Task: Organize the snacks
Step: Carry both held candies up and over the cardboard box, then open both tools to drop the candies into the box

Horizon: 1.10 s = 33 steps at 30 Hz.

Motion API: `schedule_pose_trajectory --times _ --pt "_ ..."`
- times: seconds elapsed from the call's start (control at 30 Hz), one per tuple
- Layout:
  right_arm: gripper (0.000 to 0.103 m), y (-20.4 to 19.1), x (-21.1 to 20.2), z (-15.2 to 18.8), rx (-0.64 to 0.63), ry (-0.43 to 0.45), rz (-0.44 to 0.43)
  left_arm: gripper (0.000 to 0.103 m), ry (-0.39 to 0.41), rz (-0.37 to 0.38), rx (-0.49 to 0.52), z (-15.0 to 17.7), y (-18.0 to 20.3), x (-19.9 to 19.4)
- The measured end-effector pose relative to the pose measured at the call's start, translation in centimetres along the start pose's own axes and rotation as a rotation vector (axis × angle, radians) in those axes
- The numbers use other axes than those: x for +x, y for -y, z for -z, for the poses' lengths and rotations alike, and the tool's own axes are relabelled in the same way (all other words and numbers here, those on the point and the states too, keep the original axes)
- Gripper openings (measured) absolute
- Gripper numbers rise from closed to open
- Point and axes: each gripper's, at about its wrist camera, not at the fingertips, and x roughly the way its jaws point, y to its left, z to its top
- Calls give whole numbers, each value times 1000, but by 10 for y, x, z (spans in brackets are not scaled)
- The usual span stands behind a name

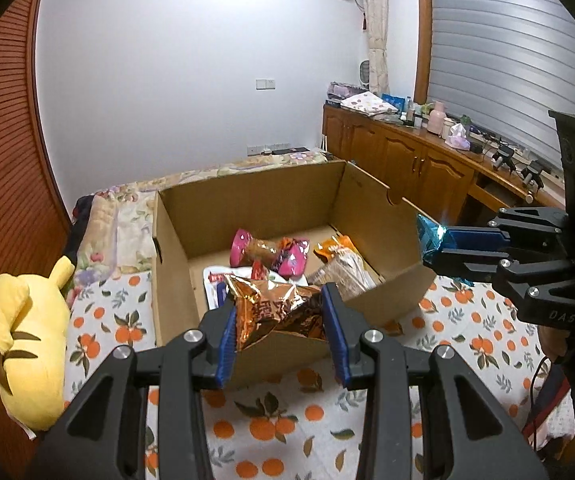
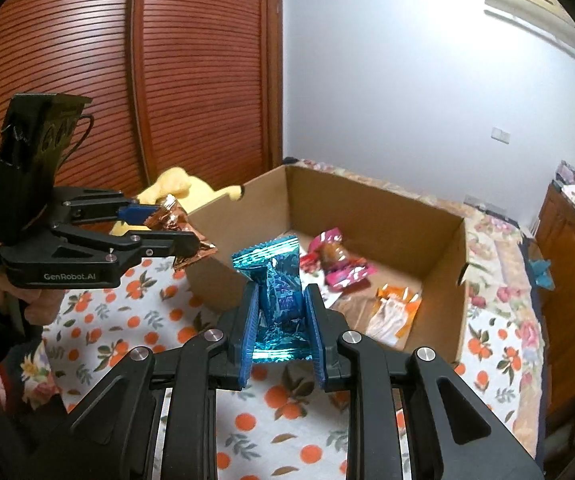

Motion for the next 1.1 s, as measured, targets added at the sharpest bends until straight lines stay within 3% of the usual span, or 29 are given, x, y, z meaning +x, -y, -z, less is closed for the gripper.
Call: schedule_pose_trajectory --times 0.43,0.67,1.1 --pt "22 39 23 -11 48 5 31 37 -28 -4 -10 -28 -12 52" --pt "22 61 57 -20 66 -32 44 39 -46 -11 -13 -46 -17 72" --pt "22 68 102 -39 61 -94 51 42 -91 -60 -50 -64 -38 105"
